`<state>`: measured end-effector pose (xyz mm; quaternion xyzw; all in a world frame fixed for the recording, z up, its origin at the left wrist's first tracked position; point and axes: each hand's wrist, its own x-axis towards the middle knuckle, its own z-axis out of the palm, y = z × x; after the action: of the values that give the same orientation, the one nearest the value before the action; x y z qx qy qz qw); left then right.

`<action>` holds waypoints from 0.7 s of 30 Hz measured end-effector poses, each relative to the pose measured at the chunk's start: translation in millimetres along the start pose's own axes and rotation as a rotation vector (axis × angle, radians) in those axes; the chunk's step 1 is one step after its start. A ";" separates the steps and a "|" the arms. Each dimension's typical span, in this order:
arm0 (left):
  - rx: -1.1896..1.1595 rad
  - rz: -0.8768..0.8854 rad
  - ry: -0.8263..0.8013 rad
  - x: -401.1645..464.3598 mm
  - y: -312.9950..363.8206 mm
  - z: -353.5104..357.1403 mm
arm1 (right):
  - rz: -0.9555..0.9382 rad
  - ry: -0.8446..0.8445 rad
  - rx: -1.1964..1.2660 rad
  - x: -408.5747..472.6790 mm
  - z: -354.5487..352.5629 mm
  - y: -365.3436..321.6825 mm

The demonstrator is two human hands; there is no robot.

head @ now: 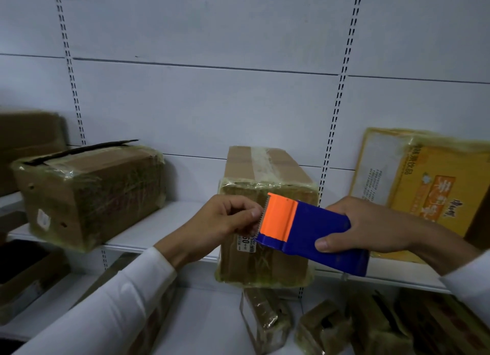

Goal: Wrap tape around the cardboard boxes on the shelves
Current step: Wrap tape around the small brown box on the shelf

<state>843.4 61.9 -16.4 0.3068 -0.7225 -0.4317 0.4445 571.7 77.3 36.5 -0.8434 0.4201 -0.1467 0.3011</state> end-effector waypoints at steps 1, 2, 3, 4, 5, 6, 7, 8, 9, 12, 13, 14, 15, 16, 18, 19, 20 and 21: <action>0.014 0.006 -0.003 -0.4 -0.5 0.7 | -0.003 -0.005 0.001 0.5 -0.8 0.4; 0.031 0.013 0.002 -0.7 -1.1 1.7 | -0.003 -0.007 0.006 1.2 -1.4 1.0; 0.049 0.020 0.018 -0.5 -2.3 2.8 | 0.000 -0.010 0.014 2.1 -2.0 1.6; 0.068 0.027 0.041 0.1 -3.7 3.7 | 0.003 -0.018 0.020 3.3 -2.3 2.5; 0.090 0.030 0.063 1.0 -5.0 4.8 | 0.005 -0.034 0.021 4.7 -2.5 2.8; 0.118 0.029 0.084 2.0 -6.3 5.6 | 0.010 -0.056 0.021 6.7 -2.5 2.9; 0.152 0.032 0.103 2.9 -6.6 6.2 | 0.018 -0.081 0.024 8.3 -1.9 2.1; 0.189 0.041 0.121 3.9 -6.0 6.2 | 0.028 -0.107 0.033 10.2 -1.6 1.7; 0.218 0.056 0.140 4.8 -4.4 5.8 | 0.040 -0.130 0.046 11.9 -2.3 0.7; 0.268 0.102 0.205 5.5 5.4 3.1 | 0.073 -0.187 0.070 15.3 -10.2 -4.4; 0.284 0.121 0.224 5.7 9.4 1.0 | 0.076 -0.205 0.063 15.5 -14.8 -7.2; 0.300 0.140 0.244 5.6 13.3 -2.2 | 0.079 -0.217 0.053 14.7 -20.1 -9.9; 0.313 0.155 0.272 5.3 16.5 -7.3 | 0.085 -0.228 0.039 13.1 -26.3 -12.6; 0.327 0.164 0.310 5.3 18.8 -14.9 | 0.095 -0.231 0.023 11.0 -33.6 -14.7; 0.356 0.155 0.394 5.4 21.5 -34.2 | 0.126 -0.206 -0.002 4.8 -50.1 -18.1; 0.351 0.145 0.439 4.5 20.9 -44.6 | 0.141 -0.182 -0.013 1.8 -58.3 -18.9; 0.329 0.137 0.482 3.4 19.1 -53.7 | 0.157 -0.155 -0.029 -0.4 -66.3 -19.2; 0.309 0.129 0.514 3.1 15.8 -60.9 | 0.177 -0.126 -0.050 -1.6 -73.9 -19.3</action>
<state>896.5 44.9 13.0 0.4235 -0.6613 -0.1961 0.5873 545.8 59.1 106.0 -0.8177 0.4767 -0.0556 0.3177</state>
